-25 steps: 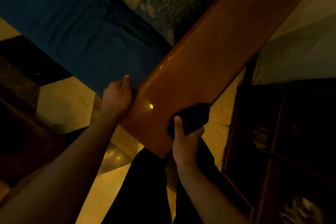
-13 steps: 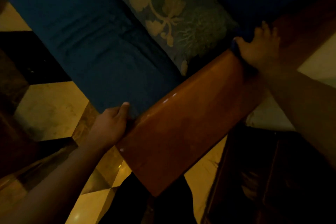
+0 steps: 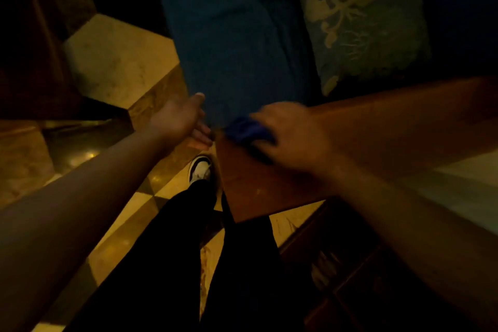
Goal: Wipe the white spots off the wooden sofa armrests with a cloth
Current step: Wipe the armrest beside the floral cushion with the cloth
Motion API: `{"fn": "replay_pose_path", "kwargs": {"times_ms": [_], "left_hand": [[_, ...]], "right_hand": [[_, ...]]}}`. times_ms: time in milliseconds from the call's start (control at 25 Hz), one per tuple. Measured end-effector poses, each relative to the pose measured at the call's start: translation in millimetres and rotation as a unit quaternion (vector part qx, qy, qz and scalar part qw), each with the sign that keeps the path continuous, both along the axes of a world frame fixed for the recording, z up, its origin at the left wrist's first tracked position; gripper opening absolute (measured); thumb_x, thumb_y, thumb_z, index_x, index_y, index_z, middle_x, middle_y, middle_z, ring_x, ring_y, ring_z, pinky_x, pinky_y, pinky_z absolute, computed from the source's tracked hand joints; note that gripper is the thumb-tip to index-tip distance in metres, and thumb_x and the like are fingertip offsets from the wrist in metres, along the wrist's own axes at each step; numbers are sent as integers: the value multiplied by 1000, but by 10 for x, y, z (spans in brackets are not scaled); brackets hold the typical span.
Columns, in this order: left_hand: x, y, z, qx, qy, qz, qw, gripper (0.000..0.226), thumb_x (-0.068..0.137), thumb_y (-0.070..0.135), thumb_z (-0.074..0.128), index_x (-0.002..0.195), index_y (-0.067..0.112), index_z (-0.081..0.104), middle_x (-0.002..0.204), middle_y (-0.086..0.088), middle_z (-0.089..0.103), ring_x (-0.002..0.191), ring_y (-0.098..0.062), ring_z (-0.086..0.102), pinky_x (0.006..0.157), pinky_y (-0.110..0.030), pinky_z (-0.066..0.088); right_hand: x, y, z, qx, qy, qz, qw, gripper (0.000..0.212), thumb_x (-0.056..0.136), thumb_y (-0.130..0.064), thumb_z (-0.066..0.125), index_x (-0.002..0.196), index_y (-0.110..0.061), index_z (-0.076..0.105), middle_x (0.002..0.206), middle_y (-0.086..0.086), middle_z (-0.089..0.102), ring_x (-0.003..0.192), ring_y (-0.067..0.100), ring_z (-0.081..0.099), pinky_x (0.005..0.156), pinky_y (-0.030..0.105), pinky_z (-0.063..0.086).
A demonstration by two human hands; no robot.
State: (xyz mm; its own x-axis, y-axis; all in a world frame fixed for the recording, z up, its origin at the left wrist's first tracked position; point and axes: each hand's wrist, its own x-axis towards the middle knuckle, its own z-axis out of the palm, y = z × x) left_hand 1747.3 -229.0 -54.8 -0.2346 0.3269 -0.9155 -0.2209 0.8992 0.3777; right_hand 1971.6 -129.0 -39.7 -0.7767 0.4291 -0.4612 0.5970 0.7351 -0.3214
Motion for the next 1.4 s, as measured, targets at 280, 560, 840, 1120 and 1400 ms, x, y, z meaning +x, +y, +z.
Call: {"fn": "replay_pose_path", "kwargs": {"times_ms": [280,560,840,1120,1400], "left_hand": [[62,-510,67,7,5,123,992,53,106,50,31,95,10,64,87,-14,72,77,-27,69,64,-36,52],[582,-643,150,55,290,54,954,41,105,42,38,109,10,64,109,-14,65,102,-29,61,81,-38,46],[1994,79,272,225,490,-256,802,35,102,33,46,111,5,64,116,-21,62,108,-38,57,96,-52,44],[2695,584,380,160,464,-285,824,39,103,39,43,115,8,62,131,-20,55,124,-38,49,103,-55,41],[2428,-102,666,131,417,-196,878,35,103,41,41,103,13,61,106,-15,63,99,-33,56,86,-45,47]], "right_hand": [[-733,272,-261,-69,-236,-50,968,68,91,-74,39,117,-20,71,130,18,67,116,37,63,80,35,41],[479,-676,-143,64,106,206,971,66,97,-56,53,154,-24,42,167,6,32,157,31,16,126,51,18],[2703,1021,-271,168,71,-54,982,82,94,-68,46,160,-20,33,169,12,22,157,39,14,125,58,18],[2497,1652,-197,165,-9,-384,909,80,98,-65,24,156,-11,39,168,9,26,157,36,12,125,58,13],[1827,-373,-255,86,139,72,984,78,93,-58,53,161,-29,29,171,-1,18,159,32,9,124,57,15]]}}
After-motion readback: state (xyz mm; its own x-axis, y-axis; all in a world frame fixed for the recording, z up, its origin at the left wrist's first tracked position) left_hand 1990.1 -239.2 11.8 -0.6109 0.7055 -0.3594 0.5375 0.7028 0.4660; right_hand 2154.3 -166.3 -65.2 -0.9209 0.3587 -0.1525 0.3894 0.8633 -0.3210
